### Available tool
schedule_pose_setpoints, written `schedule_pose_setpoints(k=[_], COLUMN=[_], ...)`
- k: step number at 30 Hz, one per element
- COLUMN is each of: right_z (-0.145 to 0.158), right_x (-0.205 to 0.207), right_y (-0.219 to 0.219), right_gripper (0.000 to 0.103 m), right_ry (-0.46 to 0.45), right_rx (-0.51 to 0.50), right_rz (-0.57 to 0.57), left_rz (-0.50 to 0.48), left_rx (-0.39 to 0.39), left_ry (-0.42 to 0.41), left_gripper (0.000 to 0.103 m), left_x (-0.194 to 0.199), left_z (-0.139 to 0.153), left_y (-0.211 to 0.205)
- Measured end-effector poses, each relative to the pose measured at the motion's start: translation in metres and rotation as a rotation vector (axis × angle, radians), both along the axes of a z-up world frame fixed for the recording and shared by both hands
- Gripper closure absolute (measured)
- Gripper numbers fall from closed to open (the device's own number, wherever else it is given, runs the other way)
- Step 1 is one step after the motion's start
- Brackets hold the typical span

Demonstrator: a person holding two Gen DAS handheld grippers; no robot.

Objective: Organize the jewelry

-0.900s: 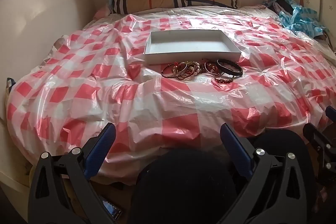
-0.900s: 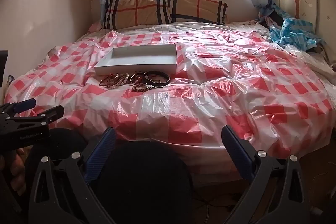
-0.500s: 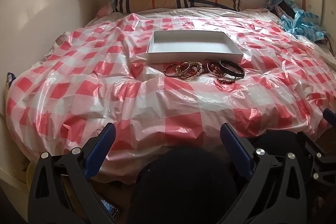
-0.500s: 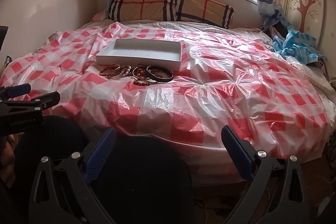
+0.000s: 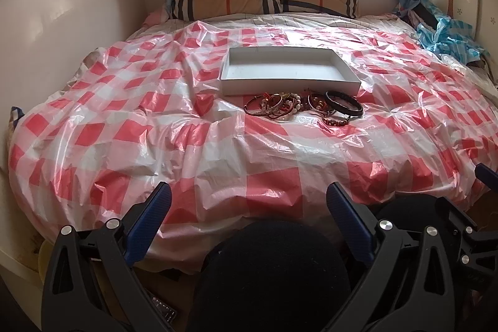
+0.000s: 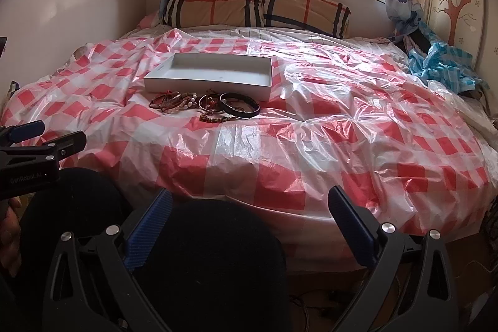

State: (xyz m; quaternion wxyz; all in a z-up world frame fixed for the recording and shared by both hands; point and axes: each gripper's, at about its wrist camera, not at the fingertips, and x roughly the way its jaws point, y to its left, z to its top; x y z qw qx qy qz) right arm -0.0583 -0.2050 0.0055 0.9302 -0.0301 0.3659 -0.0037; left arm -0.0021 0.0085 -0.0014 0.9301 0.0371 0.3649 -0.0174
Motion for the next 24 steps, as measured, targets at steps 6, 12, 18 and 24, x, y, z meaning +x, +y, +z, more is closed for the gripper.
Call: schedule_pose_setpoints(k=[6,12,18,24], right_z=[-0.0009,-0.0011,-0.0006,-0.0005], right_x=[0.0004,0.0005,0.0004,0.0006], right_y=[-0.0001,0.0004,0.0006,0.001], right_gripper=[0.007,0.007,0.007,0.007], right_ry=[0.001,0.002,0.001,0.002], right_rx=[-0.001,-0.001,-0.001,-0.002], right_rz=[0.001,0.002,0.001,0.001], left_rz=[-0.001,-0.001,-0.001,-0.001], left_rx=[-0.002,-0.005,-0.008,-0.006], left_ry=[-0.001,-0.001,0.0,-0.001], left_gripper=[0.007,0.007,0.007,0.007], left_x=[-0.0001,0.0,-0.0001,-0.0003], left_z=[-0.0011,-0.0018,-0.0023,-0.0024], left_y=[-0.0006,-0.0008,-0.0016,-0.0013])
